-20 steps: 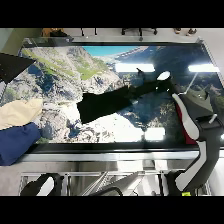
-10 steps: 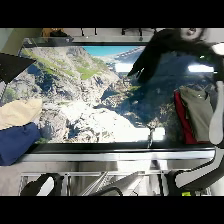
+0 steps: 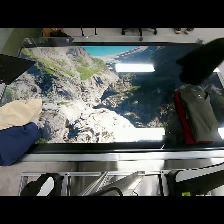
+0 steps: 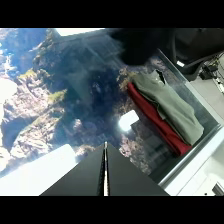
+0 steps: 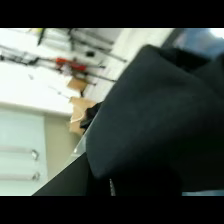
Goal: Fold the shirts.
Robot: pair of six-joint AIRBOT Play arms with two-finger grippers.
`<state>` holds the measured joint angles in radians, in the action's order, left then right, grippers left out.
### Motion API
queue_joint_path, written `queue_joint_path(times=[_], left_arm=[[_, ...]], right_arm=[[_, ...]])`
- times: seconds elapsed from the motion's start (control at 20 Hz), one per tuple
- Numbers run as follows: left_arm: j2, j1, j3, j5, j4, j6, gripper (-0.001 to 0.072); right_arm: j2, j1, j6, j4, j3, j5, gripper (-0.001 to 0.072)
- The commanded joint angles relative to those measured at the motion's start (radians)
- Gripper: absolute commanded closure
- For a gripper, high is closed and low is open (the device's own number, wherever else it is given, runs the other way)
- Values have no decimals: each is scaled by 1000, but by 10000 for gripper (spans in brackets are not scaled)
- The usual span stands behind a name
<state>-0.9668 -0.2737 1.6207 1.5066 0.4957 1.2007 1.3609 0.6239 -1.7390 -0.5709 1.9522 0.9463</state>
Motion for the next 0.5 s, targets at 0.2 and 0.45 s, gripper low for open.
queue_joint_path(times=[0.2, 0.45], left_arm=[[0, 1, -2, -16, 1, -7, 685], [0, 1, -2, 24, 2, -7, 685]], right_arm=[[-37, 80, -137, -37, 1, 305, 687], [-37, 80, -143, -35, 1, 335, 687]])
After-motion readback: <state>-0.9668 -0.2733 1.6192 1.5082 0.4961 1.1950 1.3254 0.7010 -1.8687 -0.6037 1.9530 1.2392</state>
